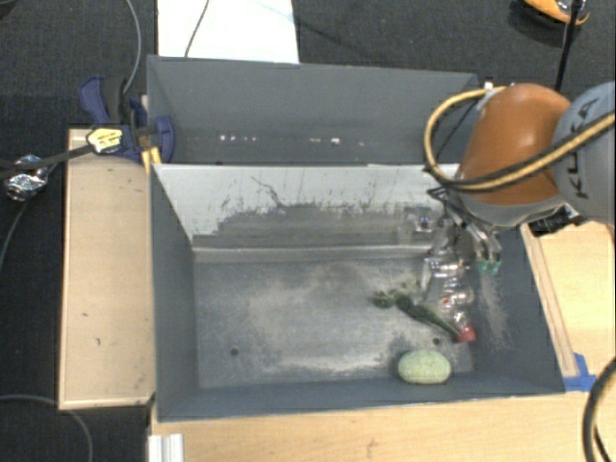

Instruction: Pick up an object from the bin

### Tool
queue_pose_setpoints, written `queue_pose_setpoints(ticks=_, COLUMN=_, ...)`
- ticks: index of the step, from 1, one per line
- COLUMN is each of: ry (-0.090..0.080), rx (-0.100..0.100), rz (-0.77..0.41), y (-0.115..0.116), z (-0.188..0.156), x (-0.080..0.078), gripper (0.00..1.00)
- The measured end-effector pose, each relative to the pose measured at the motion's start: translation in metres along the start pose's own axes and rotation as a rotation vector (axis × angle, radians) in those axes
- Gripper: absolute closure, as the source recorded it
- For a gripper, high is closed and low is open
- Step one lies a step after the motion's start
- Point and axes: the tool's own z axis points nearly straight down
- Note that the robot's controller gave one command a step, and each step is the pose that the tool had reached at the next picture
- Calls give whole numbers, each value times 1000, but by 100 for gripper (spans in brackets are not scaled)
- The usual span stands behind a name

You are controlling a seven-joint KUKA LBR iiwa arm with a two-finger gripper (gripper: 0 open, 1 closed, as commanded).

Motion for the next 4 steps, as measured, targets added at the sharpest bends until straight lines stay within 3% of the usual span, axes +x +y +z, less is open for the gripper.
queue_pose_setpoints(ticks=1, ry=-7, rx=1, rz=-1, y=0, z=-5, x=-1, gripper=0)
queue_pose_setpoints(ticks=2, ry=-16, rx=0, rz=26, y=-7, z=31, x=-6, gripper=0)
queue_pose_setpoints(ticks=3, ry=-8, rx=-6, rz=252, y=-26, z=92, x=5, gripper=100)
queue_pose_setpoints(ticks=4, ry=-8, rx=-6, rz=251, y=-26, z=92, x=5, gripper=100)
